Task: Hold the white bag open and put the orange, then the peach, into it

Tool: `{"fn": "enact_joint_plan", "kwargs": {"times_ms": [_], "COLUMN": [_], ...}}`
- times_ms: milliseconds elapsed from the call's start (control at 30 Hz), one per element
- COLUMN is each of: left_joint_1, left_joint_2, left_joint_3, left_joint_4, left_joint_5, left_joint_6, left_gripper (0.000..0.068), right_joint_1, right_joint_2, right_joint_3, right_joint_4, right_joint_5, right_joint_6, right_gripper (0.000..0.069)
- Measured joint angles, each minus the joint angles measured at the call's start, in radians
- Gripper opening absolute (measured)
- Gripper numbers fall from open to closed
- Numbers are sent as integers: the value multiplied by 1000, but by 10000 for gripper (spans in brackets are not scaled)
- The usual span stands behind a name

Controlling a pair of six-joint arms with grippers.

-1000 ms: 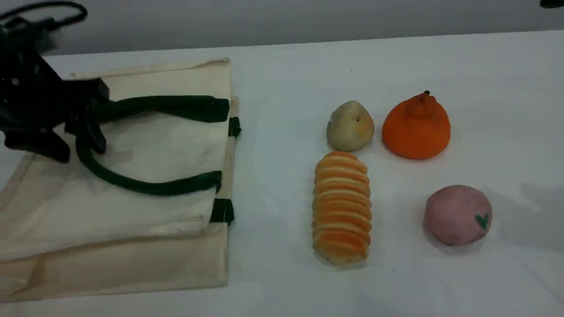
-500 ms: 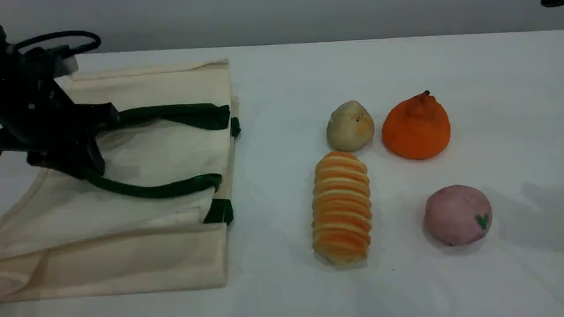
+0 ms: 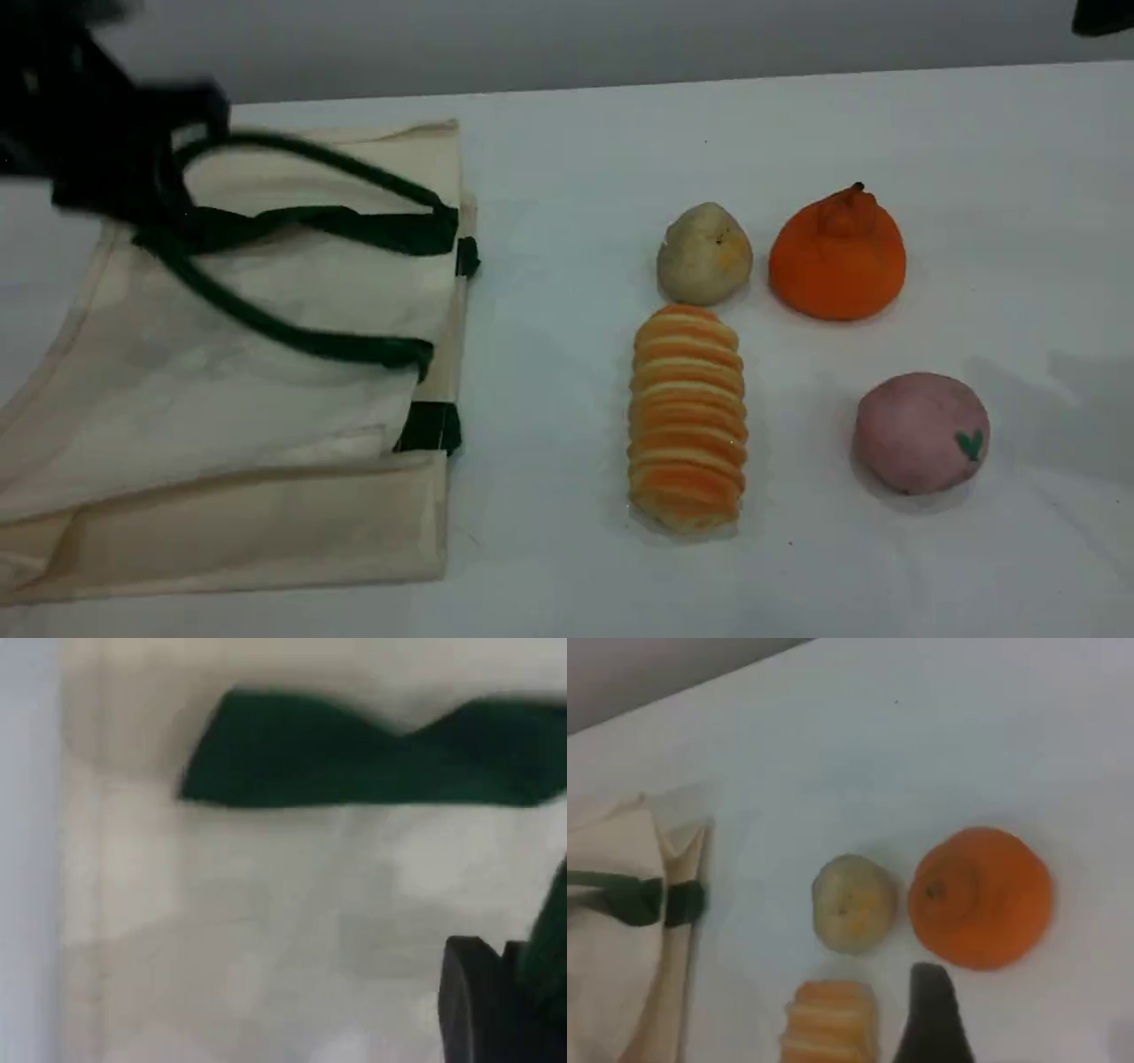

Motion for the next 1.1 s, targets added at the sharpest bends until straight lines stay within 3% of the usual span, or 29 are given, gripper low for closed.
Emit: {"fn": "enact_joint_plan", "kwargs": {"times_ms": [233, 333, 467, 733, 900, 1100], "left_joint_1": [-11, -11, -11, -11, -11, -11], "left_joint_2": [-161, -229, -320, -475, -520, -521], "left_joint_3": [-133, -180, -209, -209, -209, -209], "left_joint_4": [-164, -271, -366, -369, -347, -263], "left_joint_5": [225, 328, 424, 491, 519, 551], "left_joint_6": [141, 229, 269, 232, 230, 175], "left_gripper": [62, 62, 62, 62, 62, 62], "right_joint_1": [0, 0, 0, 40, 159, 286], "right_joint_2": [147, 213, 286, 402, 464, 506], "right_joint_3": [-18, -51, -98, -185, -250, -323], "right_joint_4": [152, 152, 151, 151, 151, 152], "right_joint_5": [30, 51, 64, 9, -151, -343], "right_joint_6": [-249, -271, -271, -270, -270, -270], "right_gripper": [460, 460, 460, 460, 460, 460]}}
